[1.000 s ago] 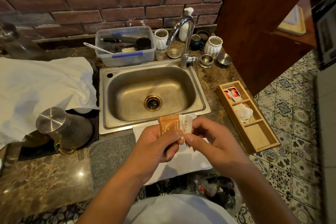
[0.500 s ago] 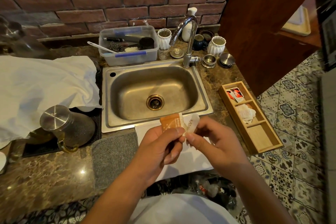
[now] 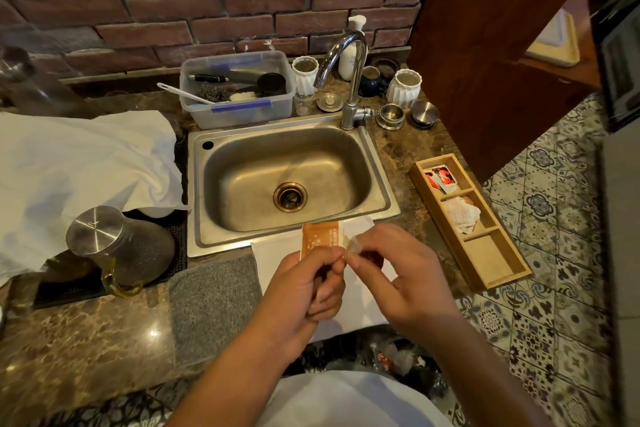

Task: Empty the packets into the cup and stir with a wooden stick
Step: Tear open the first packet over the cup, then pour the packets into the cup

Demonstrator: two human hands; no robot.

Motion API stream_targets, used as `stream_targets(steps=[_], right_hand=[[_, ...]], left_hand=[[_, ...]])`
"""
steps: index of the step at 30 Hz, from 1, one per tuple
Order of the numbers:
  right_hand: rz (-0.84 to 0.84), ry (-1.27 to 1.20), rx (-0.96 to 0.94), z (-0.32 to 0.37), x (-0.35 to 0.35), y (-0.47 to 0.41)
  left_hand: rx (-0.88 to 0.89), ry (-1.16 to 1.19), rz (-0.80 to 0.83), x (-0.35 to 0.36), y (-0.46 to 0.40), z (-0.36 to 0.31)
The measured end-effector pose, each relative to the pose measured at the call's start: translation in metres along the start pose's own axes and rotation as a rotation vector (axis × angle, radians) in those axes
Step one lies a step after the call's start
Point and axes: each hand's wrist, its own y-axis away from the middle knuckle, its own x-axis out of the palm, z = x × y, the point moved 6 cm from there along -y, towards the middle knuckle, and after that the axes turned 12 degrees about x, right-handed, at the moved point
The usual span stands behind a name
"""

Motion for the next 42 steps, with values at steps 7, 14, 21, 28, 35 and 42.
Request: stream_targets(steps=[7,14,21,28,35,42], right_hand=[[-0.380,-0.180,0.051,-0.003,-0.014,0.021],[-0.240,-0.526,0.671,-0.076,-0.010,0.008],[-0.195,-0.500,1.078,-0.209,0.011,0.020],[-0.093,-0.306,1.238,-0.282,0.005,0.027],[-0.024,-0.258,1.254,-0.314,0.001,0.020],[0.031,-0.199,1.246,-0.336,-0.002,0.011]], left_hand=[[-0.100,0.141,-0.064,0.000,-0.007,0.010],[-0.089,0.298,0.057,-0.002,-0.005,0.010],[-0.064,0.318,-0.029,0.004,-0.021,0.025],[-0.064,0.252,-0.127,0.012,-0.037,0.048],[-0.058,0.189,-0.202,0.022,-0.053,0.069],[-0.040,0.166,-0.235,0.041,-0.073,0.081]])
